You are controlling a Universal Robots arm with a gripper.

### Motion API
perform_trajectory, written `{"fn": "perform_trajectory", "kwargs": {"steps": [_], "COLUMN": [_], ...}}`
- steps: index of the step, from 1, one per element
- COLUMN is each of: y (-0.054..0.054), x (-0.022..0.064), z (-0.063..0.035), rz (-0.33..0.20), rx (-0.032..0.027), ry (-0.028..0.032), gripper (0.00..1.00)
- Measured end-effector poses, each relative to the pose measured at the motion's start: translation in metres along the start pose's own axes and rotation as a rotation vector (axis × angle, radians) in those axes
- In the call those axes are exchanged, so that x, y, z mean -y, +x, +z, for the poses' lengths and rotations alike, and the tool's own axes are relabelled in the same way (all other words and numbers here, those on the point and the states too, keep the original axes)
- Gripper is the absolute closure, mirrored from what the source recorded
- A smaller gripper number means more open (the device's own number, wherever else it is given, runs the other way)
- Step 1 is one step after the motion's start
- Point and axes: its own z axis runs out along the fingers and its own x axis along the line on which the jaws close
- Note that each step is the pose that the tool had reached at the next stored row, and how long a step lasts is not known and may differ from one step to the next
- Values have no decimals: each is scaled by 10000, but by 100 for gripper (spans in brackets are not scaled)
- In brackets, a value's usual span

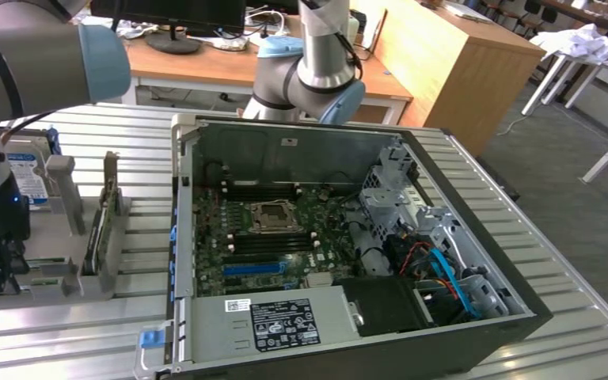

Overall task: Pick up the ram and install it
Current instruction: 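Pick up the ram and move it above insertion slot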

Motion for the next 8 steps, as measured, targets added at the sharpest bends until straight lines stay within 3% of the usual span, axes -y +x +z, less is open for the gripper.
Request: {"fn": "perform_trajectory", "kwargs": {"steps": [8], "y": [1], "x": [2], "z": [31], "rz": [-5], "rx": [-1], "ry": [-2], "gripper": [64]}}
